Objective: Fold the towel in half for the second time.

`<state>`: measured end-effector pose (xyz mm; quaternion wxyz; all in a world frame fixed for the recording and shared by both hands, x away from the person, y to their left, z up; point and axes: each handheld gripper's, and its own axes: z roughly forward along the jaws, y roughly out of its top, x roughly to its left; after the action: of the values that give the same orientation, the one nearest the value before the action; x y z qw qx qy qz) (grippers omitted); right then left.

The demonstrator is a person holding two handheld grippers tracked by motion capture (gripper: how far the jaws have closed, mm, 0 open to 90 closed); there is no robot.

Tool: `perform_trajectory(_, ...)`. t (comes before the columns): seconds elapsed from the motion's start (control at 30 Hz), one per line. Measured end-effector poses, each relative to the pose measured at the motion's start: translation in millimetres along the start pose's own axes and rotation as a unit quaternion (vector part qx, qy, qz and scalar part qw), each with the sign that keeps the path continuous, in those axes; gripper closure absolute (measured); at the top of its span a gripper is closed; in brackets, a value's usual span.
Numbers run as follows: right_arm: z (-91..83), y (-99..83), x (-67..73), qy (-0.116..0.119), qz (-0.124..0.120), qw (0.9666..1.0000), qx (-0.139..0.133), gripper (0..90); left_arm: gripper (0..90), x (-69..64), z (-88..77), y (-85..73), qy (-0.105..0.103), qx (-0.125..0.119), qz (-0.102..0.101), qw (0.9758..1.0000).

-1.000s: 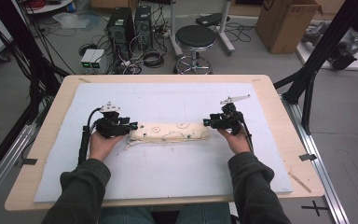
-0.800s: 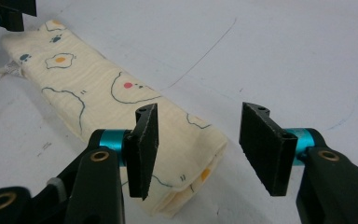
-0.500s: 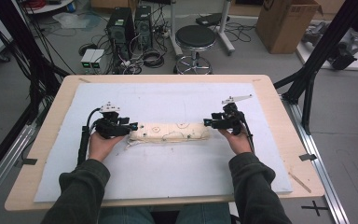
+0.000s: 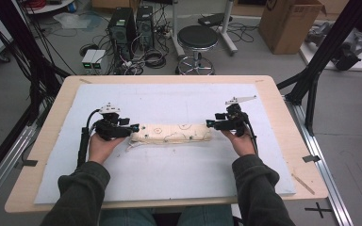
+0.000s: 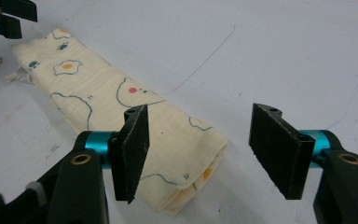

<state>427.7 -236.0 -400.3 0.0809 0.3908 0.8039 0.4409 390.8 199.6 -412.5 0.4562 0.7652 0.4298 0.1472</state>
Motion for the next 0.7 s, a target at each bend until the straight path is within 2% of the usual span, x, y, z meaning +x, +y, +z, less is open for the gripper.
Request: perform_trajectory(0.7, -5.6, 0.2, 7.3, -0.005, -0.007, 1.0000, -0.003, 28.6, 37.2, 0.4, -14.4, -4.0, -0.003, -0.008, -0.001, 1.0000)
